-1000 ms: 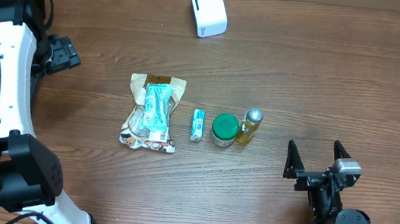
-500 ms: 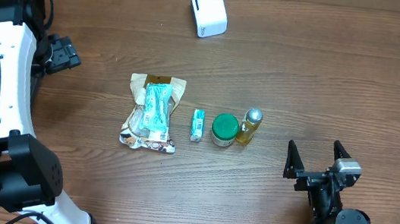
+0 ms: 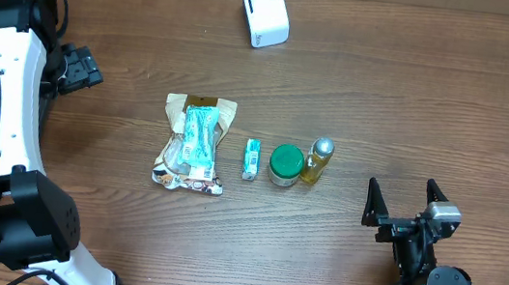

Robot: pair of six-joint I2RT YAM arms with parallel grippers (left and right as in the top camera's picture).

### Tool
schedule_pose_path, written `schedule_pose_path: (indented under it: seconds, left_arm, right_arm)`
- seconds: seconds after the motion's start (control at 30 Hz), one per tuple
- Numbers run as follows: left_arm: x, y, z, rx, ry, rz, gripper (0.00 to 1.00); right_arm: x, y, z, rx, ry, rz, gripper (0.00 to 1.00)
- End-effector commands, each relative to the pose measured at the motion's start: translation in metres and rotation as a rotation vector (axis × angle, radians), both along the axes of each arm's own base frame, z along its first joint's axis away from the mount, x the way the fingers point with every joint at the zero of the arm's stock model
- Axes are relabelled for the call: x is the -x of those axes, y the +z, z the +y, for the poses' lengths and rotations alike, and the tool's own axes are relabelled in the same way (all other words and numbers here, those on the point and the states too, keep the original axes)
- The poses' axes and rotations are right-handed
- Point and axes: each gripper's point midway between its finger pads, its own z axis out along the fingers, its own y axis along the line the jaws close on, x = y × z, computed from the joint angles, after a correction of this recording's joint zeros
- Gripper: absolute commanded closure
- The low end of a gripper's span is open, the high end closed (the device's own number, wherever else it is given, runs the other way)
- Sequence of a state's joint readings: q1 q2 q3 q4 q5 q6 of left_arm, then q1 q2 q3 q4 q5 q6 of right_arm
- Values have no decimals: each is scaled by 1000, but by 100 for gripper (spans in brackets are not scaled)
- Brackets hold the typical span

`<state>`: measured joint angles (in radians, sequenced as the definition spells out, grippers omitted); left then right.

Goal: Scan the item barcode

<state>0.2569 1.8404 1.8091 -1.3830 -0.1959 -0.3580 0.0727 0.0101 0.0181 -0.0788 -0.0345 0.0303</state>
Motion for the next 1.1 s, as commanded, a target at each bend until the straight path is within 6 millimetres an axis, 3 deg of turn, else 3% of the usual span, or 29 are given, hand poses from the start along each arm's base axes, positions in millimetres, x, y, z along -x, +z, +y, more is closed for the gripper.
schedule_pose_path:
  seconds: [0.0, 0.3, 0.77, 1.07]
  left_arm:
    - [-3, 2, 6, -21, -14, -1, 0]
    - [-3, 2, 6, -21, -13, -1, 0]
    - [-3, 2, 6, -21, -14, -1, 0]
    - [-3, 2, 6, -21, -14, -1, 1]
  right_arm:
    - [0, 0, -1, -8, -10, -9, 0]
    - [5, 5, 24, -10, 140, -24, 0]
    - [20, 56, 23, -10, 140, -61, 0]
    - [33, 135, 16, -54, 106, -115, 0]
